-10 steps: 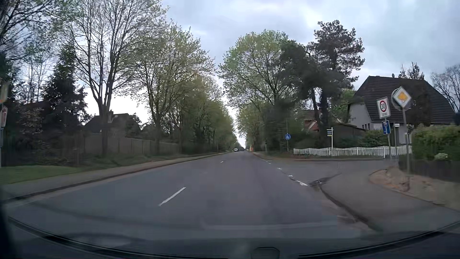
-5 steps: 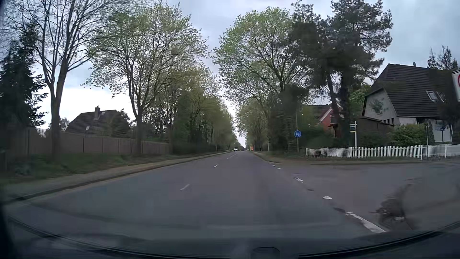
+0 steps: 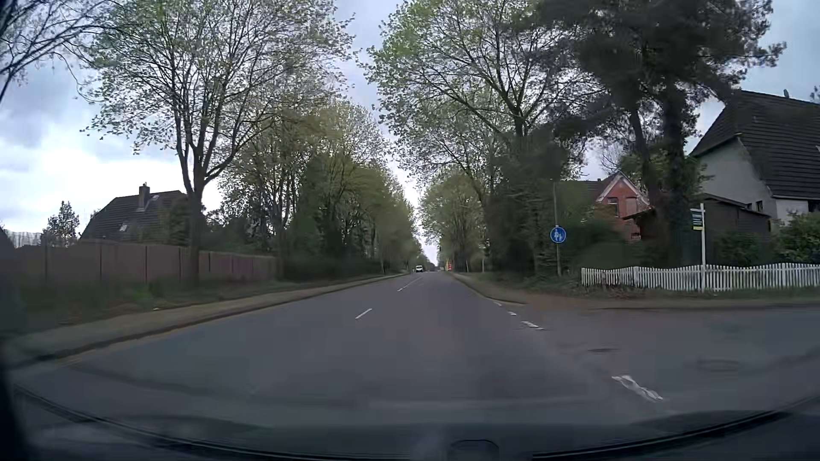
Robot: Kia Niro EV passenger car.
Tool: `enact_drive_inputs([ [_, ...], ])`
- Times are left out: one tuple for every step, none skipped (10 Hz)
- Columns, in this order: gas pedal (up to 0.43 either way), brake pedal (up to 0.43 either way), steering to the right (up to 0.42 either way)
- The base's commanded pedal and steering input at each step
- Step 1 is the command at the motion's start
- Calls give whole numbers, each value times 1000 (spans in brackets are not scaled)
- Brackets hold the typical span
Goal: Follow the waypoints while adhering to traffic rules and regulations
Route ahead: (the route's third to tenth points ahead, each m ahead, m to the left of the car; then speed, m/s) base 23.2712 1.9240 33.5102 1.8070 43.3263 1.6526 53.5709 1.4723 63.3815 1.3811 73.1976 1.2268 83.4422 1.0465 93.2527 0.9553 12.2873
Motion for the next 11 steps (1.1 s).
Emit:
enact_drive_inputs([
  [189, 0, -1],
  [189, 0, -1],
  [189, 0, -1],
  [189, 0, -1],
  [189, 0, -1],
  [189, 0, 0],
  [189, 0, -1],
  [189, 0, -1],
  [189, 0, -1],
  [189, 0, -1],
  [189, 0, -1],
])
